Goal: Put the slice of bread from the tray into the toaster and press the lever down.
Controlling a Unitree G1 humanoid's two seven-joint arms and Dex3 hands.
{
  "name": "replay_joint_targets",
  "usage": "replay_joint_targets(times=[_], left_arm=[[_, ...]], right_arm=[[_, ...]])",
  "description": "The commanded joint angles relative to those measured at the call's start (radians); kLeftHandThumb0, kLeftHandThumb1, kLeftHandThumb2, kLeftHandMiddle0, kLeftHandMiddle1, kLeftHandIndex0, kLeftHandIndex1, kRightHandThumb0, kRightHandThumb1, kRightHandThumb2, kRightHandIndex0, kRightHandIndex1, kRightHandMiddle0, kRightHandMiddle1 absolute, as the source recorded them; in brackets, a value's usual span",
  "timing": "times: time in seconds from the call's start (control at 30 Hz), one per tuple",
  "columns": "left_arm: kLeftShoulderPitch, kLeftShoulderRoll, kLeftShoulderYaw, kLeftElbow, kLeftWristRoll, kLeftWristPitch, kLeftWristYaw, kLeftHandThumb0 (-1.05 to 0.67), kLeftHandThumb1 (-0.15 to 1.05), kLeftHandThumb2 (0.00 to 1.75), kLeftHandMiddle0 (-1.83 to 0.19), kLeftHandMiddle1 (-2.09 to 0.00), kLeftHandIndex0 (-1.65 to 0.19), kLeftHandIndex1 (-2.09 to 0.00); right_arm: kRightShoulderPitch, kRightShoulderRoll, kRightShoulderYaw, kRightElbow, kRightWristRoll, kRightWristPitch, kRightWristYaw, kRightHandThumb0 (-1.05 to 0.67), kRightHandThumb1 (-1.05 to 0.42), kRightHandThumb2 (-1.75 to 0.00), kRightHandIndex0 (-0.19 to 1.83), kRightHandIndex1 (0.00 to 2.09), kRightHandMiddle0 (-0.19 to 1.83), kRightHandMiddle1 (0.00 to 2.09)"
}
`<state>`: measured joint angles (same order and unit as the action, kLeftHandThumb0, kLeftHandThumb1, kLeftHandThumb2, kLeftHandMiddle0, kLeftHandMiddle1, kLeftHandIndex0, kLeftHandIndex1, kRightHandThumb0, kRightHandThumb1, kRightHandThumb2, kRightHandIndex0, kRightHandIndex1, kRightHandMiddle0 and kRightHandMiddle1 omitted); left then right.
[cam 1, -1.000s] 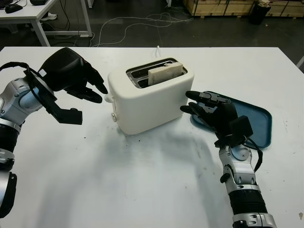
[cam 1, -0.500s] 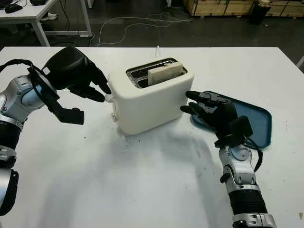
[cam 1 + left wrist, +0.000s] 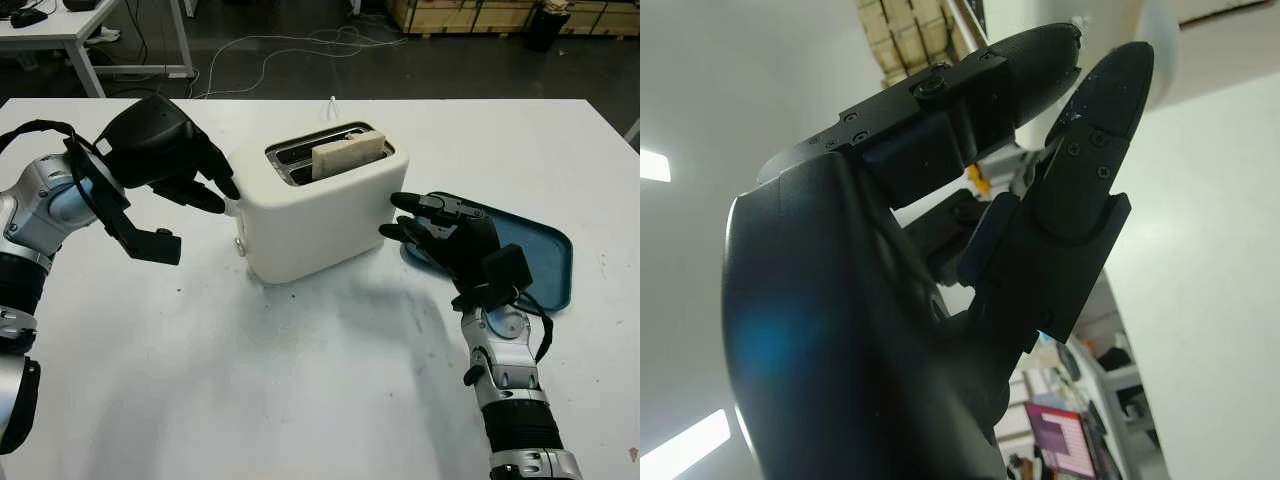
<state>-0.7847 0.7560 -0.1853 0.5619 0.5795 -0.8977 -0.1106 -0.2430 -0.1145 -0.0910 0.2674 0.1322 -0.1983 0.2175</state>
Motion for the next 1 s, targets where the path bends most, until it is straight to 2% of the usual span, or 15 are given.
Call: replay_joint_targets(times=[0.0, 0.37, 0.63, 0.97], left_arm=[[0.017, -0.002, -0.004, -0.012, -0.005, 0.003, -0.001, -0.55, 0.64, 0.0, -1.26, -0.99, -1.44, 0.0], [0.024, -0.01, -0.01, -0.02, 0.005, 0.016, 0.001, -0.46, 0.63, 0.0, -1.25, -0.97, -1.42, 0.0], [0.03, -0.013, -0.011, -0.024, 0.016, 0.037, 0.004, -0.39, 0.62, 0.0, -1.2, -1.14, -1.42, 0.0], [0.033, -0.004, -0.014, -0.013, 0.073, 0.058, 0.041, -0.36, 0.65, 0.01, -1.15, -1.12, -1.4, 0.0]], right_arm=[[0.006, 0.008, -0.004, 0.007, 0.012, -0.028, 0.008, -0.56, -0.92, -0.09, 1.27, 0.03, 1.12, 0.0], [0.009, 0.008, -0.003, -0.001, 0.011, -0.023, 0.008, -0.57, -0.92, -0.06, 1.27, 0.02, 1.13, 0.0], [0.012, 0.009, -0.002, -0.007, 0.015, -0.018, 0.011, -0.55, -0.92, -0.04, 1.27, 0.02, 1.13, 0.0], [0.014, 0.01, -0.001, -0.01, 0.015, -0.019, 0.01, -0.53, -0.92, -0.02, 1.27, 0.01, 1.13, 0.0]])
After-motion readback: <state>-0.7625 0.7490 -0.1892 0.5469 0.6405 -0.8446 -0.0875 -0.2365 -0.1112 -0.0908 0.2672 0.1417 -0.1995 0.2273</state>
